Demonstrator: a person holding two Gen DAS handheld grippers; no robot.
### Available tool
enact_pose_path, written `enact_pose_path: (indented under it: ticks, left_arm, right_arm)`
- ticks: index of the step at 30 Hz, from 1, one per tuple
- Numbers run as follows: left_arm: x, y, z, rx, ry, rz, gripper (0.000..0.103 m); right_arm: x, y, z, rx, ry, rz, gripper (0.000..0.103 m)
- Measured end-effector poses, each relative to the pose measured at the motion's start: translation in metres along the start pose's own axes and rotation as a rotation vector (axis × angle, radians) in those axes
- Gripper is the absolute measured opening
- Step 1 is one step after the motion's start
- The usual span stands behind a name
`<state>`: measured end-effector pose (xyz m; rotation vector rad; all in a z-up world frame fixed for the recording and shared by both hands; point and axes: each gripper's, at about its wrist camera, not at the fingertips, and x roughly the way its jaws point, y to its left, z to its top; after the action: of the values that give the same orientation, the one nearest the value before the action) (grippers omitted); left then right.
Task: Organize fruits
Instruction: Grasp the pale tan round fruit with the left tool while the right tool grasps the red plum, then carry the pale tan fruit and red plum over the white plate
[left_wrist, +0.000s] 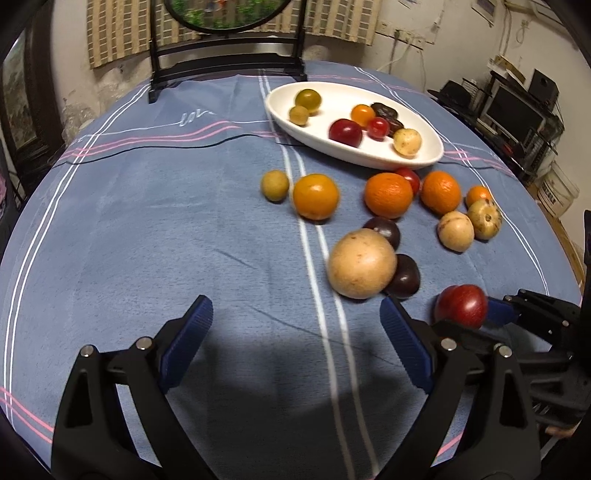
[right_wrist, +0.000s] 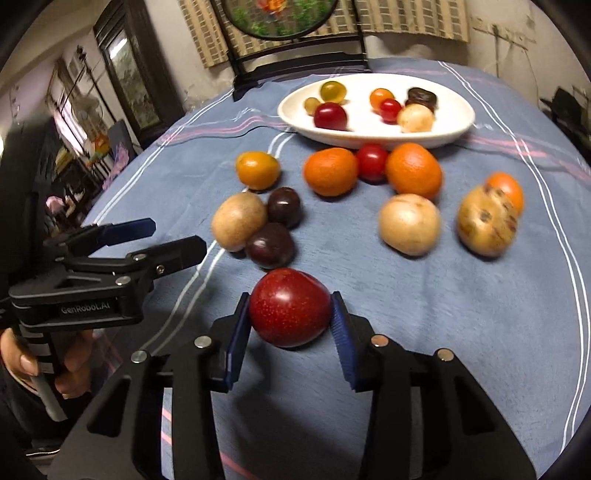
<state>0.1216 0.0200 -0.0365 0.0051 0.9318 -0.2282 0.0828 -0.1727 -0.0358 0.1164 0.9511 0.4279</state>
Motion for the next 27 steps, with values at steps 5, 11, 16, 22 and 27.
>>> enact_pose_path:
  ticks: [5,11,16,22,27]
  left_arm:
    - [0.01,-0.006,0.004,-0.003,0.029,-0.016,0.094]
    - [0.015,-0.004,0.014,-0.068,0.049,-0.064,0.094]
    - [0.023,-0.011,0.022,-0.059,0.056,-0.078,0.084]
    - [0.026,-0.012,0.028,-0.081,0.056,-0.233,0.048]
    - [0.028,-0.012,0.027,-0.081,0.052,-0.261,0.047]
  right_arm:
    - [-0.016,-0.023,-0.008,0.045,-0.015,-0.009,0.043]
    - [-0.021,-0.031,-0.014,0.055,-0.025,0.005,0.043]
    - [-0.022,-0.032,-0.014,0.056,-0.027,0.01,0.043]
    - [-0.021,-0.031,-0.014,0.054,-0.027,0.008,0.043]
    - [-0.022,-0.031,-0.014,0.056,-0.027,0.006,0.043]
